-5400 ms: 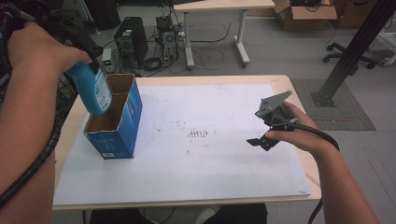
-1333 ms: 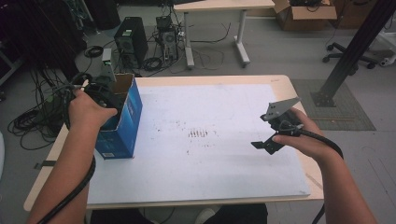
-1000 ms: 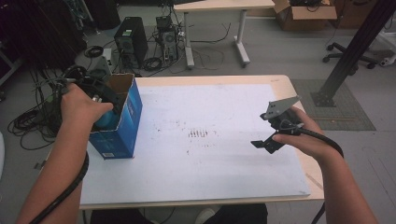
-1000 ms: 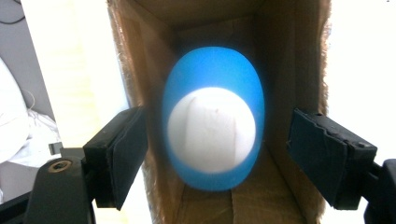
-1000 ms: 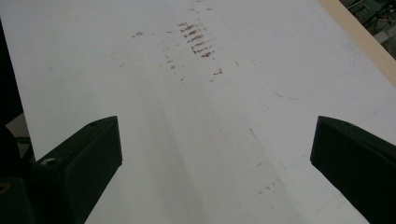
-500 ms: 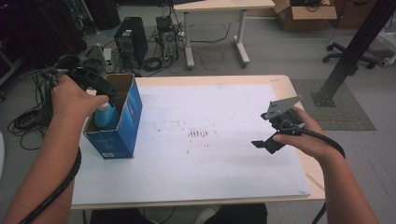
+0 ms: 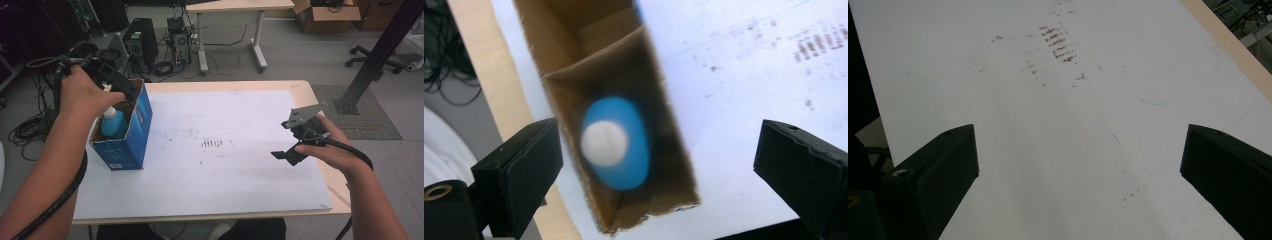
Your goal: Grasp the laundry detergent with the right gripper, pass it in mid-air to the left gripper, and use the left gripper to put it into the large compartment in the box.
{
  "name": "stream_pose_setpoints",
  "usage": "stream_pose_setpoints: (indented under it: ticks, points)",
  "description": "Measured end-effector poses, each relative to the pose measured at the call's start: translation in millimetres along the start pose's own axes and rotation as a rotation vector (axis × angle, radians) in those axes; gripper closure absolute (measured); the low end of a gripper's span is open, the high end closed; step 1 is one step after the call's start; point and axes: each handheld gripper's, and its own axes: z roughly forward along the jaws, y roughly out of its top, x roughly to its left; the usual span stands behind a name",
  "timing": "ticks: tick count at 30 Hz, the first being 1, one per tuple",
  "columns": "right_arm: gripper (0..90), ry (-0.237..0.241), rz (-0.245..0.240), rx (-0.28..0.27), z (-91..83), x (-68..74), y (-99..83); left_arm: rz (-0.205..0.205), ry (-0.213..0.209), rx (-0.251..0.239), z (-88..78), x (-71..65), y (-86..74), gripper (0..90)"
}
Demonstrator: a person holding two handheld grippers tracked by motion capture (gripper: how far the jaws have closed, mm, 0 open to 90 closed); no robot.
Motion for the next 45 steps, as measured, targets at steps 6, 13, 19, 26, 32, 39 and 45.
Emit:
stream_pose_setpoints:
  ticks: [6,13,19,26,32,39,45]
  points:
    - [1.9,-0.003,-0.003,0.003,-3.8,-0.3,-0.1,0.092,0.014,-0.001,-6.8,-17.7,8.8,0.9]
    - [1.9,0.008,-0.016,0.012,-7.0,-1.4,2.8,0.238,-0.040,0.001,-10.6,-35.7,20.2,0.2]
    - [1.9,0.006,-0.031,0.031,-6.4,-4.1,9.1,0.463,-0.118,0.025,-9.3,-56.0,27.4,0.2]
    - [1.9,0.009,-0.075,0.044,-7.7,-2.5,23.6,0.712,-0.230,-0.007,-5.7,-72.1,27.4,0.2]
    - [1.9,0.022,-0.114,0.075,-7.2,-0.2,37.4,0.885,-0.252,0.013,-0.8,-87.4,19.1,0.2]
    - [2.1,0.044,-0.143,0.138,-1.6,2.3,46.1,1.023,-0.272,0.048,8.7,-102.0,3.5,0.2]
    - [2.4,0.062,-0.155,0.199,6.5,8.1,48.2,1.077,-0.266,0.089,19.8,-112.1,-10.3,0.2]
